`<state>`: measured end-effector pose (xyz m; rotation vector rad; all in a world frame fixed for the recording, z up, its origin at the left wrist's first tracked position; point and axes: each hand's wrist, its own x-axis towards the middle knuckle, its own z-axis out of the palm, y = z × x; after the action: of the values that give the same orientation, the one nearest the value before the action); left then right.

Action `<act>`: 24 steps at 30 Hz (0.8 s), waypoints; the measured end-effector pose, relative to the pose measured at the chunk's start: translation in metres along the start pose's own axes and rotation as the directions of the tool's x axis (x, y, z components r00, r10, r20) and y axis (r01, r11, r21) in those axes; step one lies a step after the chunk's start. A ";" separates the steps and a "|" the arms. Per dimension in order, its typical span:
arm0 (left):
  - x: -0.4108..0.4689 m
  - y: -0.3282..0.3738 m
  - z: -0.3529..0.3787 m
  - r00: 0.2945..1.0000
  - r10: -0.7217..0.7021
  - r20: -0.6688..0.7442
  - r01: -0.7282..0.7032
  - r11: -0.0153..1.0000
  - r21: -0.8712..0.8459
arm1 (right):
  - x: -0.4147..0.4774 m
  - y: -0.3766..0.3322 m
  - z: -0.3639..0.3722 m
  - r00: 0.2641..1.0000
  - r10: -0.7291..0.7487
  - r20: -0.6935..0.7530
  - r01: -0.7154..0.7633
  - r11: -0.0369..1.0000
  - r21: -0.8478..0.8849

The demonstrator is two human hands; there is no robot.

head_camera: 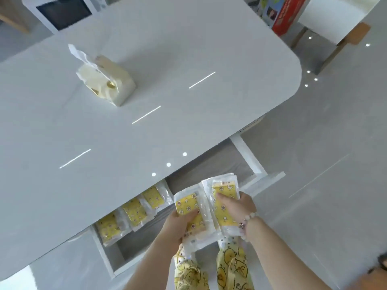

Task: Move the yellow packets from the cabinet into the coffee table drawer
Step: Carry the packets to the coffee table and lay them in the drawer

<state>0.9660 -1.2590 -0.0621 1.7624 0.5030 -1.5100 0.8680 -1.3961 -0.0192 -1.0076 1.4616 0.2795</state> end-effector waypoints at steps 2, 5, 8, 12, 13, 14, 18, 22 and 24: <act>0.037 -0.003 0.000 0.998 -0.008 -0.054 0.007 1.000 -0.018 | 0.038 -0.002 0.011 1.000 -0.023 0.011 0.024 0.991 -0.135; 0.089 -0.003 0.004 0.991 0.041 -0.129 -0.051 0.996 -0.078 | 0.096 -0.002 0.028 0.995 -0.084 0.045 0.094 0.951 -0.296; 0.141 0.005 0.009 0.953 0.132 -0.272 -0.154 0.986 -0.061 | 0.155 -0.004 0.044 0.987 -0.127 0.095 0.153 0.922 -0.355; 0.198 0.009 0.012 0.926 0.234 -0.295 -0.222 0.972 0.073 | 0.217 0.000 0.054 0.966 -0.218 0.141 0.259 0.857 -0.445; 0.206 0.009 0.011 0.916 0.268 -0.299 -0.238 0.962 0.134 | 0.227 0.002 0.056 0.958 -0.242 0.155 0.286 0.846 -0.449; 0.211 0.007 0.010 0.900 0.309 -0.306 -0.255 0.945 0.205 | 0.236 0.004 0.057 0.952 -0.254 0.170 0.304 0.838 -0.453; 0.215 -0.005 0.000 0.814 0.499 -0.297 -0.308 0.804 0.508 | 0.263 0.016 0.064 0.927 -0.291 0.239 0.374 0.770 -0.516; 0.220 -0.012 -0.013 0.757 0.602 -0.253 -0.325 0.684 0.653 | 0.279 0.012 0.079 0.918 -0.334 0.215 0.396 0.735 -0.550; 0.221 -0.006 -0.020 0.714 0.669 -0.205 -0.352 0.596 0.722 | 0.280 0.003 0.082 0.904 -0.375 0.206 0.421 0.699 -0.577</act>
<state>1.0253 -1.2784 -0.2752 2.5370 -0.4042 -0.8361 0.9671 -1.4502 -0.2882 -1.7982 1.0471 0.4837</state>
